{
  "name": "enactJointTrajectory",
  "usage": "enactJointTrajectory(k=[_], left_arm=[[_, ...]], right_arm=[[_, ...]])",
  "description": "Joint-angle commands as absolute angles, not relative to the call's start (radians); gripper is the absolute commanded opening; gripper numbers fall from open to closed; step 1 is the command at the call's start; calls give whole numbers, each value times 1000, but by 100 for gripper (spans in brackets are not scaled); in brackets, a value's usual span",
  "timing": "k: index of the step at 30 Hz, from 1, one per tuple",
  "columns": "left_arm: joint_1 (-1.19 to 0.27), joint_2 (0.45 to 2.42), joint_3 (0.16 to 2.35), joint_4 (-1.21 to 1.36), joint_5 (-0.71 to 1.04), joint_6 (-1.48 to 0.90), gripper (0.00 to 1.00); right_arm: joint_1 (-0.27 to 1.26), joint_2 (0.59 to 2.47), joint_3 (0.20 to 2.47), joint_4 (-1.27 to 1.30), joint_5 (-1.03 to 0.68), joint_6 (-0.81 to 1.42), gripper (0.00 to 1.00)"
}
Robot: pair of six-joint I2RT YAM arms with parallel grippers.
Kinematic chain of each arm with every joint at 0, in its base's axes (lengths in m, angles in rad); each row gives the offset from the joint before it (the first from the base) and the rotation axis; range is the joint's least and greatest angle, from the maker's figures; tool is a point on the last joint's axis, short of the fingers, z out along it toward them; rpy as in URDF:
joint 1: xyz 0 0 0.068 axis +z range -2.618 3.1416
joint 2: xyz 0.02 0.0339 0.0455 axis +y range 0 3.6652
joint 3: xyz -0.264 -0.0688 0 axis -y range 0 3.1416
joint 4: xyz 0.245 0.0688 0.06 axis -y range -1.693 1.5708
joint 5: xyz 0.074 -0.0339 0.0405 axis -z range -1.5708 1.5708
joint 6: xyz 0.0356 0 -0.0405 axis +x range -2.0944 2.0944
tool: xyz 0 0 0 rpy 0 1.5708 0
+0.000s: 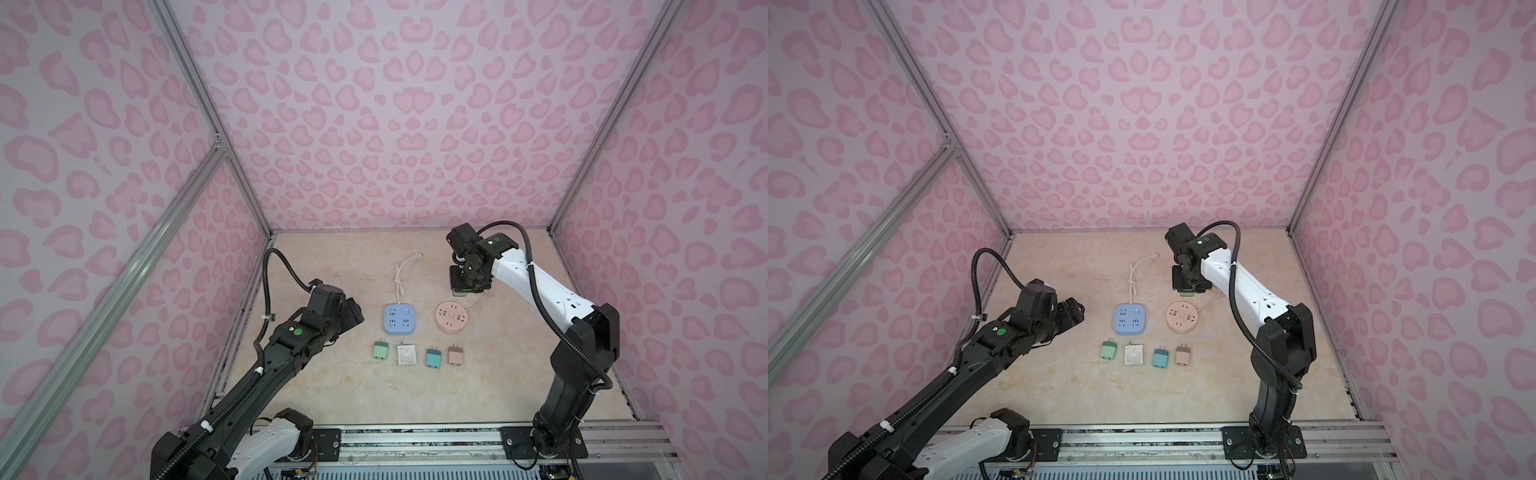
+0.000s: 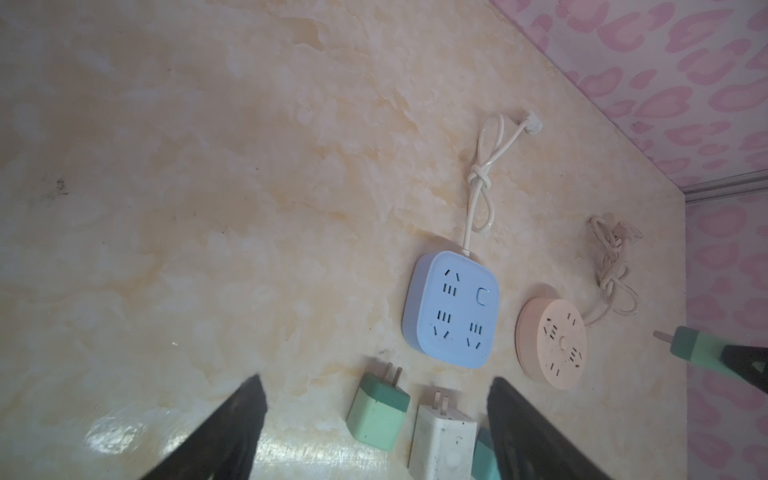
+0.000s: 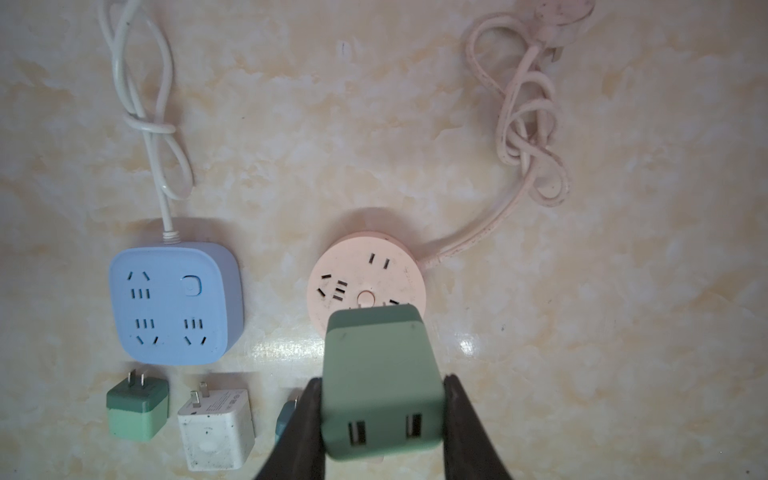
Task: Insert the plug
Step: 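Carry the green plug over the pink round socket while the left arm withdraws, then lower the green plug prongs into the pink round socket with the right gripper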
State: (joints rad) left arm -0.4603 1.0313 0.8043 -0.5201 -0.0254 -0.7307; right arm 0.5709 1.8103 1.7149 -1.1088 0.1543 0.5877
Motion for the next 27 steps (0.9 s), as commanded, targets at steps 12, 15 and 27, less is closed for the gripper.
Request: enactJointTrajectory(k=[12,15,27], left_arm=[[-461,1009,776,-492,-41,-723,85],[-461,1008,773,-491,-43,-724,85],[-460,1014,763,-483,-53,-726,85]], right_arm=[[542,1867,1661,-1085,126,844,0],[535,1876,1648,-1071,100,876,0],[534,1928,1653,-1040,64,918,0]])
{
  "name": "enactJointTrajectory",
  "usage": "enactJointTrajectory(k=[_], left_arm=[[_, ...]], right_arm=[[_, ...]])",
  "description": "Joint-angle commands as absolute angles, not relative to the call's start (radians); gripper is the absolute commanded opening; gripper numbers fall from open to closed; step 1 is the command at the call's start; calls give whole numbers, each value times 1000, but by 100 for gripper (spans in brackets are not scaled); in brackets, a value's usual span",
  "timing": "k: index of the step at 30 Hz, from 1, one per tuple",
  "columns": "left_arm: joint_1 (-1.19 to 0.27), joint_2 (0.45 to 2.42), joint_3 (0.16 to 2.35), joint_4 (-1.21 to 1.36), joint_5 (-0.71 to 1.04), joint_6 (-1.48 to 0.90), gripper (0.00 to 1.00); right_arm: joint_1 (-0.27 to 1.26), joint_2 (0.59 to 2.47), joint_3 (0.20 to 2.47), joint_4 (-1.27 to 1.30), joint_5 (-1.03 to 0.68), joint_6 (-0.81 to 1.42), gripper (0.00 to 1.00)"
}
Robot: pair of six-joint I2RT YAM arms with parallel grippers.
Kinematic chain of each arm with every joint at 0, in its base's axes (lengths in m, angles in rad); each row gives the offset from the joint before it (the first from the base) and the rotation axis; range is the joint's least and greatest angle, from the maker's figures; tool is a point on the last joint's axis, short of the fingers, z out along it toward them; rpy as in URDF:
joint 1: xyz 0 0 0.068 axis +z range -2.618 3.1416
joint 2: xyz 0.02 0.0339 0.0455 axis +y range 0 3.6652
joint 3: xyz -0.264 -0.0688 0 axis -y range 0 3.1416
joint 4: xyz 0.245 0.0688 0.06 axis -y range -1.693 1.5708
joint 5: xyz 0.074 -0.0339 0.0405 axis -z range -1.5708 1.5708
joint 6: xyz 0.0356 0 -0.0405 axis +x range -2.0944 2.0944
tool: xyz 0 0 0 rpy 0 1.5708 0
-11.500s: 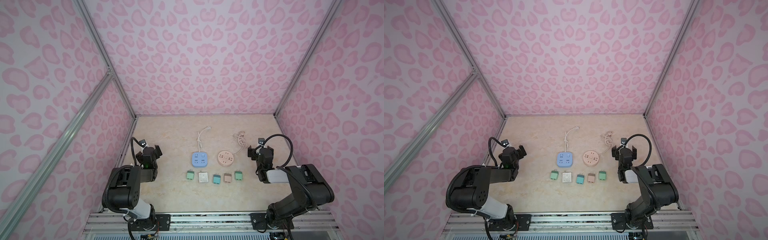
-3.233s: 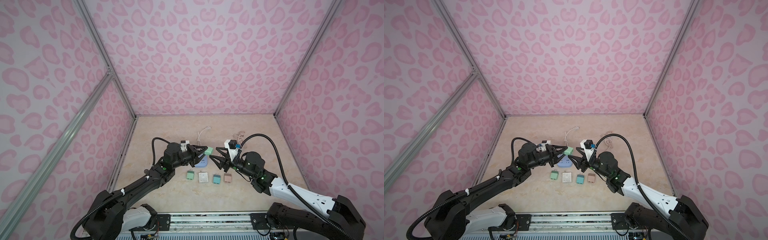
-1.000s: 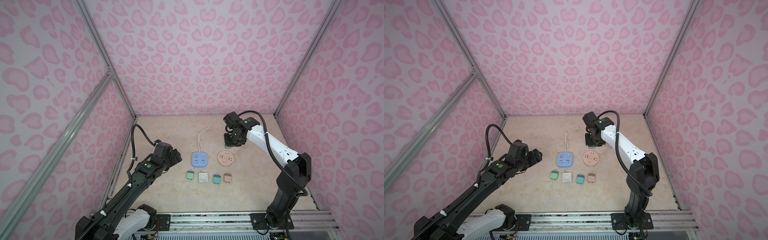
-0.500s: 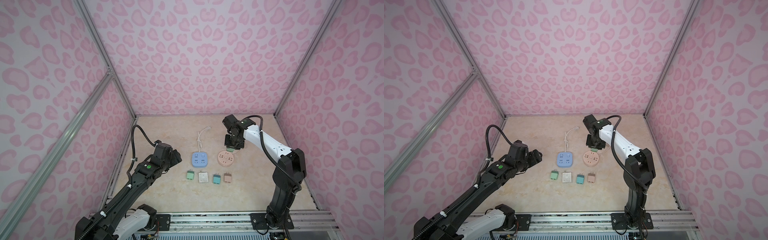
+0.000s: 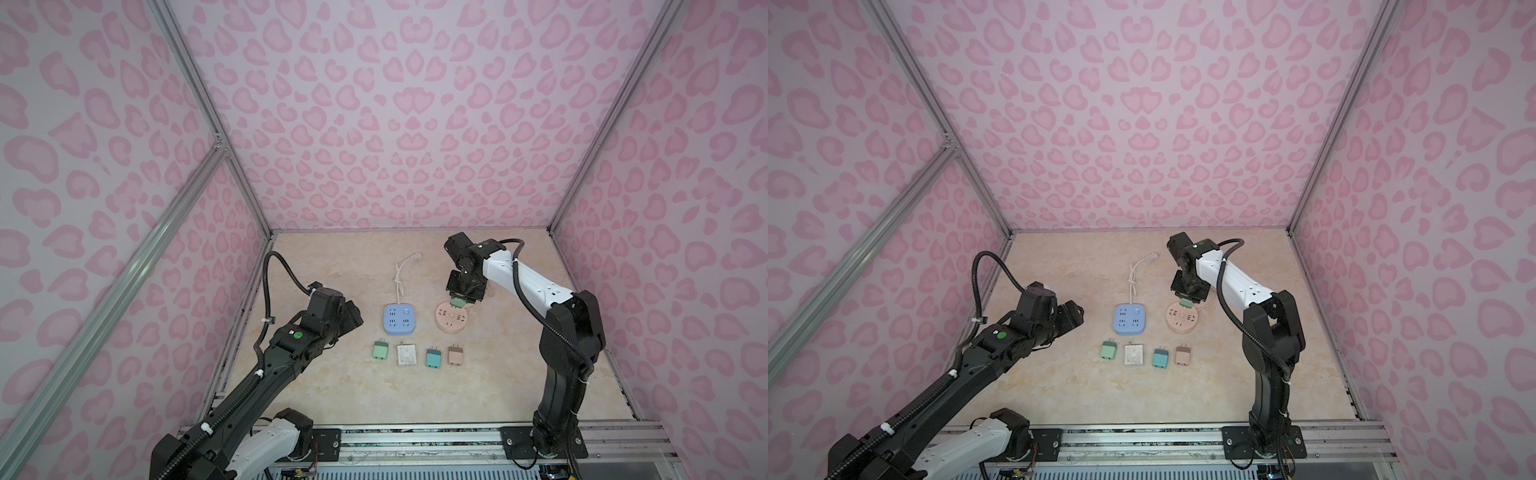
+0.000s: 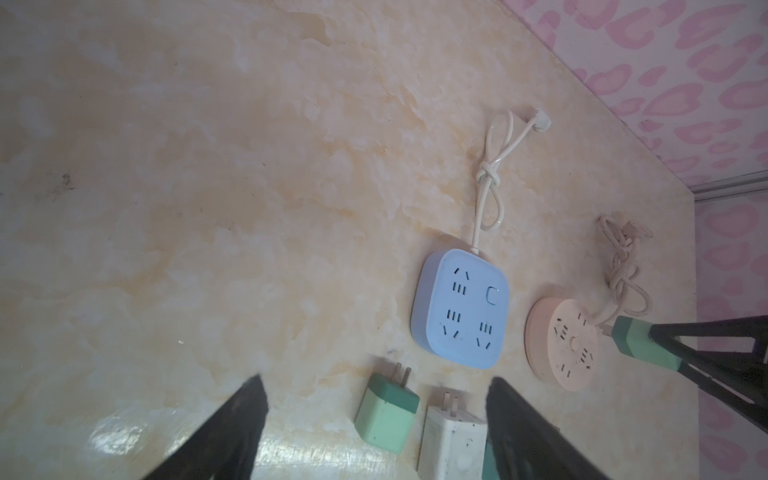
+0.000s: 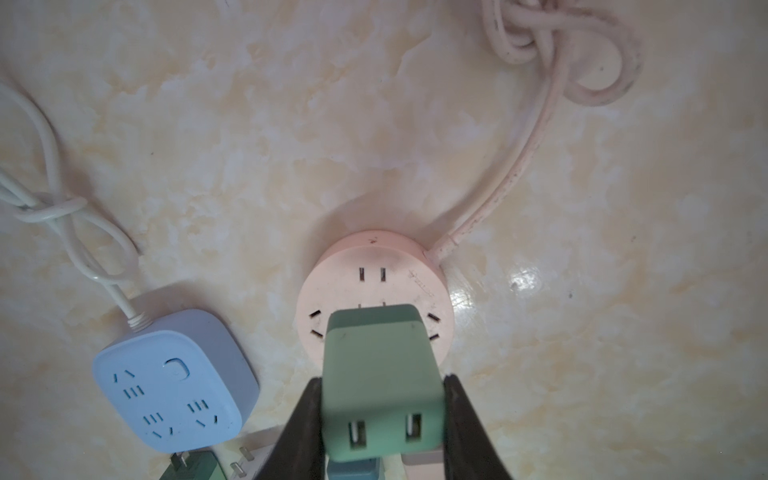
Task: Insert the plug
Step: 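Lower the green plug prongs into the pink round socket with the right gripper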
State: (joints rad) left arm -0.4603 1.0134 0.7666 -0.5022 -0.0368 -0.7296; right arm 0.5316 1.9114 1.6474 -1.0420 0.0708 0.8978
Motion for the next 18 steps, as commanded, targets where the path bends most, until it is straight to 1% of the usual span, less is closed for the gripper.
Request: enactJointTrajectory(k=[1,18], left_arm=[[-460,1014,762,-483,-54,-726,85],[-461,1032,747,-465,-61,-724,85]], right_arm=[[534,1931,1654,-1040,66,920,0],[526,1965,1651,-1037,83,939,0]])
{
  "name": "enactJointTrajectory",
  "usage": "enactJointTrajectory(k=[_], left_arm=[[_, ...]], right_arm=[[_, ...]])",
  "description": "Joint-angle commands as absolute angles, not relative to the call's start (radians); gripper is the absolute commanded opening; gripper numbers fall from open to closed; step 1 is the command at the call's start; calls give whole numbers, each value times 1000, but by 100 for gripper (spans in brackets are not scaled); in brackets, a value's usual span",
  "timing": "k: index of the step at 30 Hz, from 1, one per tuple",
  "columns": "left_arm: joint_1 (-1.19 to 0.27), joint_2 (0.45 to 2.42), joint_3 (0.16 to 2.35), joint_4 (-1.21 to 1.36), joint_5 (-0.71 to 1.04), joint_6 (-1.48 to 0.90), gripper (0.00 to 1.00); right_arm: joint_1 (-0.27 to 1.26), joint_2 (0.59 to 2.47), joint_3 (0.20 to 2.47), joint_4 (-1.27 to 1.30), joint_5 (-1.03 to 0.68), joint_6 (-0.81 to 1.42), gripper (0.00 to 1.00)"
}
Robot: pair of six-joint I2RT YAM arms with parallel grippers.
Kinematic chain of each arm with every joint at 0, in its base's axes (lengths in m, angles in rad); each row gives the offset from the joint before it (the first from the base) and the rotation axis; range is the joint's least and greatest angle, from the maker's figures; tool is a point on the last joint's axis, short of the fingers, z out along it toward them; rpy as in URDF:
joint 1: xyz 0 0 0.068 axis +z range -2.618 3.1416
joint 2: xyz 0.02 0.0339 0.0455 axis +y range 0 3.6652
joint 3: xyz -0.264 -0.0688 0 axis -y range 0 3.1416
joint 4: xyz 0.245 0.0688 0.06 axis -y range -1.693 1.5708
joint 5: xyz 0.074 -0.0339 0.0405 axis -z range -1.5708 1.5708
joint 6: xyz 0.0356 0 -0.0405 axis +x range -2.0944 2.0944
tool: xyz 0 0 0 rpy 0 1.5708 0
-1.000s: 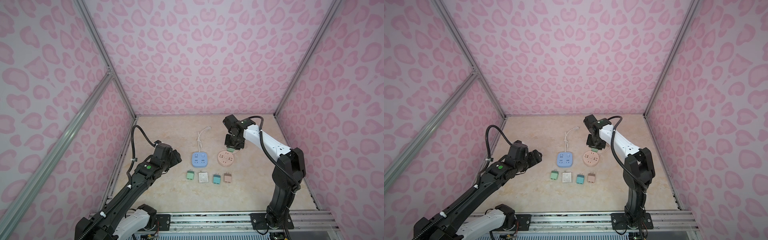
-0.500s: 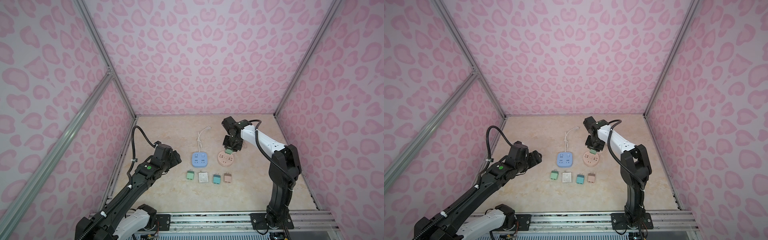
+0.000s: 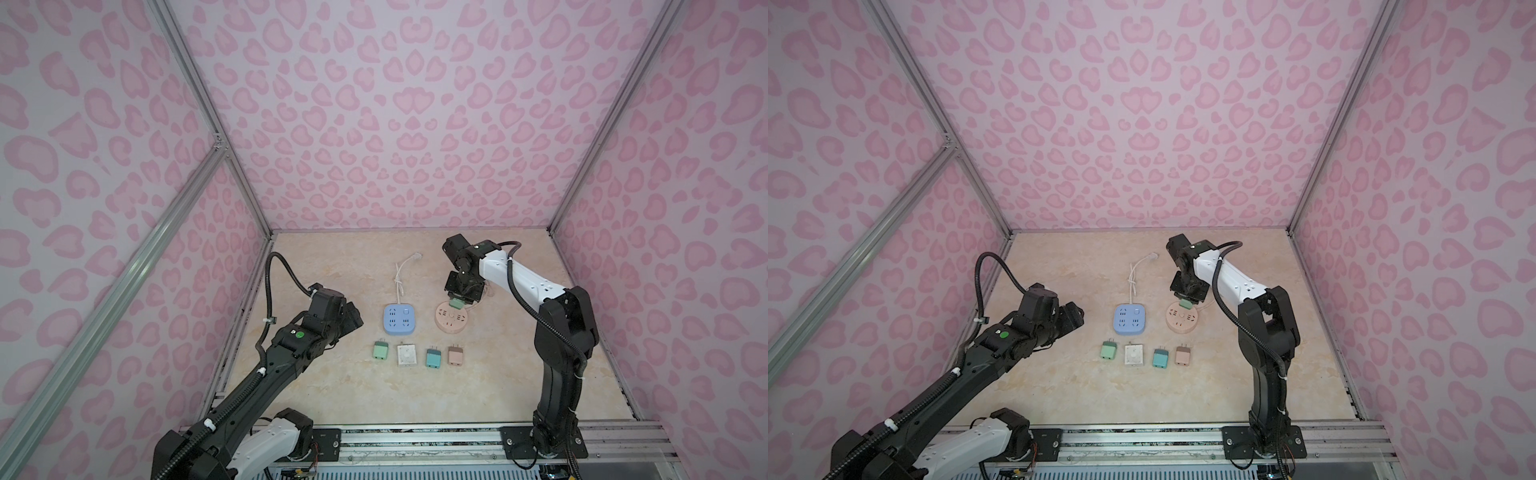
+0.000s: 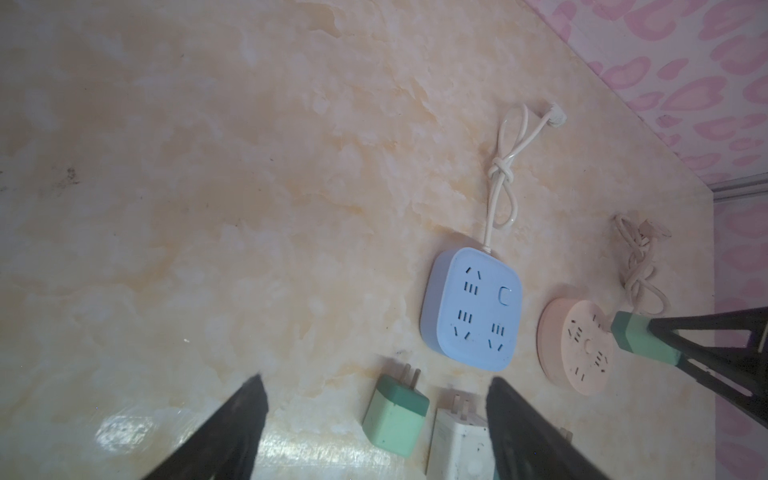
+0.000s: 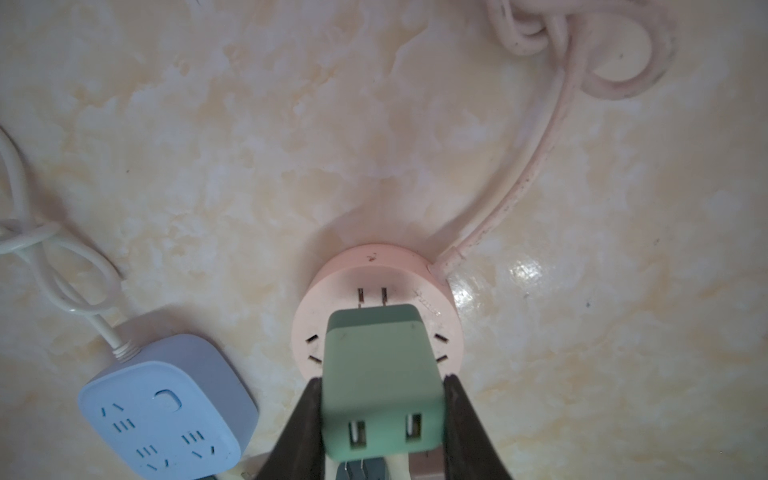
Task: Insert the plug
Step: 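Lower the green plug prongs into the pink round socket with the right gripper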
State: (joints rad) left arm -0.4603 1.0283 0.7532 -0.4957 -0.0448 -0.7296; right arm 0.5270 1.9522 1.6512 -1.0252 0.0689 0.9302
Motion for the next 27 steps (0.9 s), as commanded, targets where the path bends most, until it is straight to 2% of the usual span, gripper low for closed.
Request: enactJointTrajectory(k=[1,15,22,27], left_arm=[[-460,1035,746,-462,-62,-725,85],[-461,1045,745,-459,-66,-723,85],[-460,1051,740,-451,-66,-724,85],[-460,1058,740,-449,-63,-724,85]], right_arm=[[526,1968,1651,-1037,84,936,0],[524,2013,1673,-1048,90,909,0],[520,2102,1736,-1068,14,797,0],[537,2153,1751,-1086,38,754,0]])
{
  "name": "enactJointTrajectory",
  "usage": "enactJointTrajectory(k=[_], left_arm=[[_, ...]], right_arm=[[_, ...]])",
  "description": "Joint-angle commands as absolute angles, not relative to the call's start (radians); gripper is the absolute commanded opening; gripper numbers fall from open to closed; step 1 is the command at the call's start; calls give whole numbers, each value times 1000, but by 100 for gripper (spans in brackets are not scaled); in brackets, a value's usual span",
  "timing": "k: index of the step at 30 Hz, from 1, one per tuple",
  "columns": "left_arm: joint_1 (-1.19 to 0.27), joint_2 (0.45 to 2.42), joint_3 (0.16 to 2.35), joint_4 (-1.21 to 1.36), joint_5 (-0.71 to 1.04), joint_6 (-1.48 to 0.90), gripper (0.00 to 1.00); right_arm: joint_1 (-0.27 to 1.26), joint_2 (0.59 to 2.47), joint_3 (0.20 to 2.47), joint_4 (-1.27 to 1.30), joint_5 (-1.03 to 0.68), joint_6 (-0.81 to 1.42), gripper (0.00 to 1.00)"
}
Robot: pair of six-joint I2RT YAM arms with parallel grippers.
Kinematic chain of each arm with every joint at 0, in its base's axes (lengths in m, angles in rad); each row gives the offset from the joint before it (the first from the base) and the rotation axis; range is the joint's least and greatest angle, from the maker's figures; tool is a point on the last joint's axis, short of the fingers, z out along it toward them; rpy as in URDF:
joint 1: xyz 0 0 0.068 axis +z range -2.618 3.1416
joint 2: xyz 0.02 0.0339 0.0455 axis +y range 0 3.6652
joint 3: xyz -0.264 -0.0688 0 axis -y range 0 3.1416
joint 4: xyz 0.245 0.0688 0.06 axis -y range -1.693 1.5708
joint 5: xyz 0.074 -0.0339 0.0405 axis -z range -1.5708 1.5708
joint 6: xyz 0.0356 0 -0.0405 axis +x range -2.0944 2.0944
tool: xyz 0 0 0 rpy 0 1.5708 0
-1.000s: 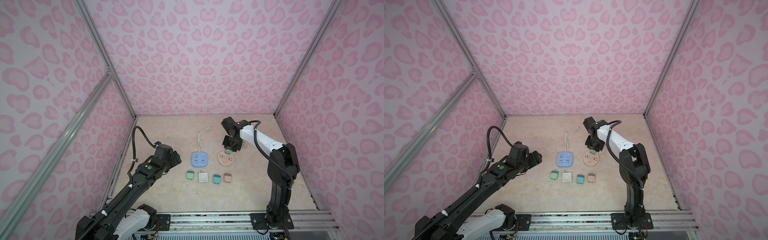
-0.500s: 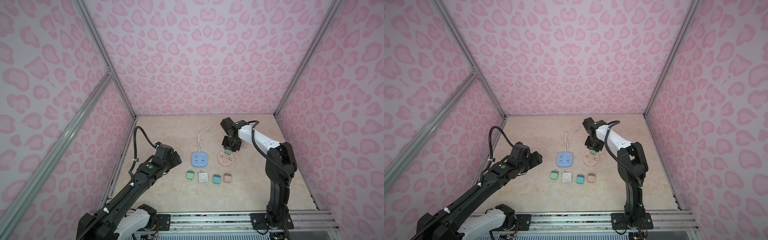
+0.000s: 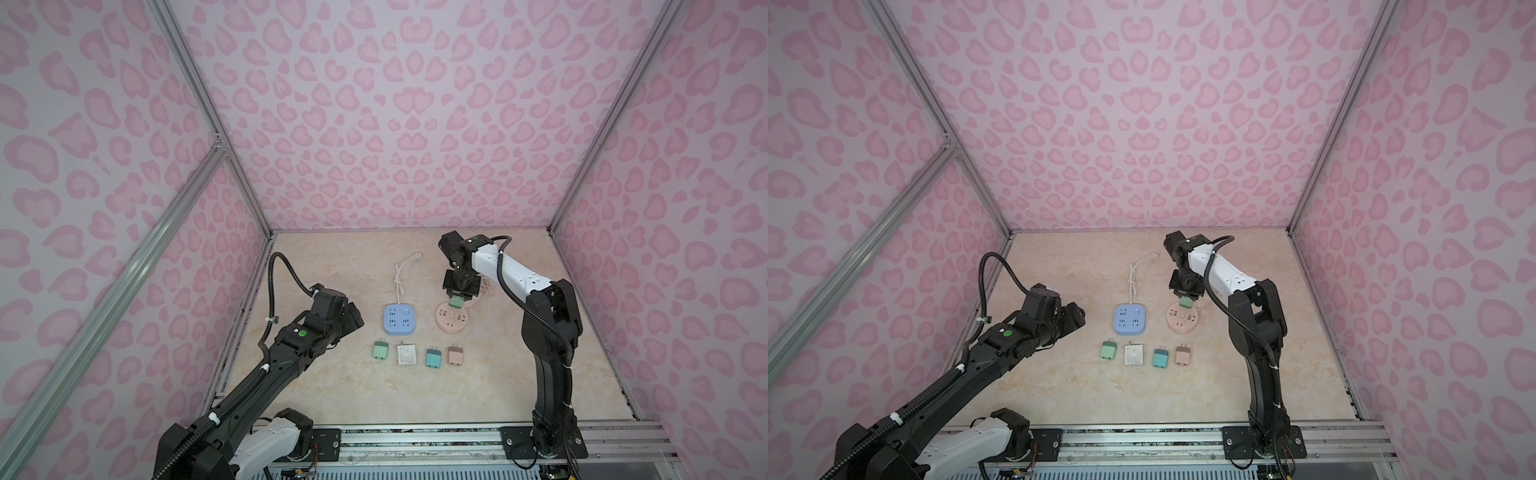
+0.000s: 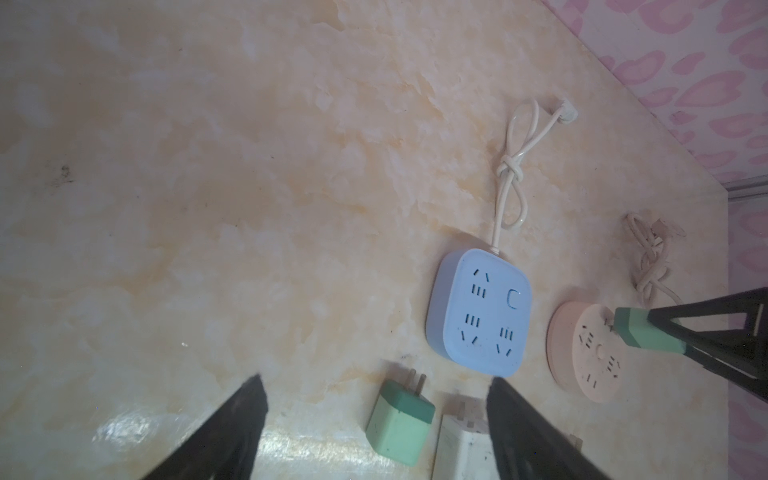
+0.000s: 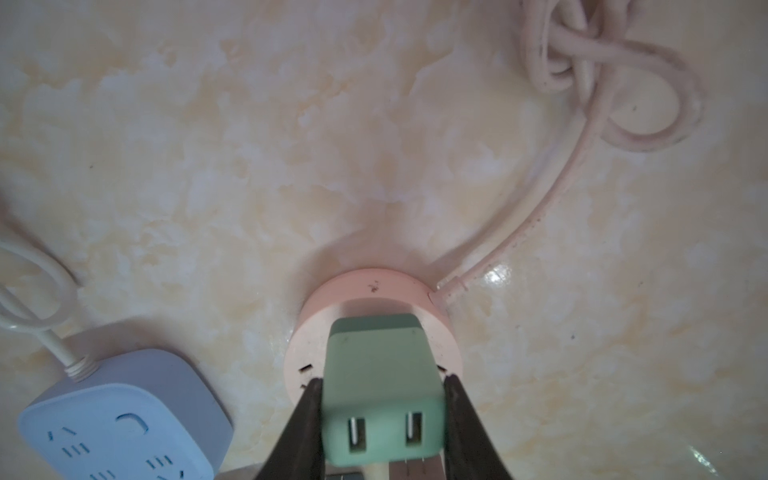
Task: Insert the plug
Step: 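Lower the green plug prongs into the pink round socket with the right gripper, then open the right gripper and lift it off the inserted plug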
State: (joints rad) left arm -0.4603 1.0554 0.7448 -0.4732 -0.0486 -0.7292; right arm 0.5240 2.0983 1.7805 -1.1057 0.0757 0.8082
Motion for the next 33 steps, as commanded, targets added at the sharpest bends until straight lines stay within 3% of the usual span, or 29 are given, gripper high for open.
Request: enactJointTrajectory(k=[1,12,18,27,33], left_arm=[[-460,1059,740,-448,-65,-724,85],[-462,1076,743,-440,-57,-730,85],[-464,1057,742,-454,-71,-722,86],[-469,1047,720,-446,-69,-732,86],[-477,1037,718,-455,-74,-730,86]], right_arm=[[540,2159,1745,-1084,38,750,0],[568,2137,1656,-1019,45,760,0],[535,2122,1652,-966,-55,604,0],[540,2098,1703,-1009,27,505,0],[551,2034,1645,-961,57,507,16]])
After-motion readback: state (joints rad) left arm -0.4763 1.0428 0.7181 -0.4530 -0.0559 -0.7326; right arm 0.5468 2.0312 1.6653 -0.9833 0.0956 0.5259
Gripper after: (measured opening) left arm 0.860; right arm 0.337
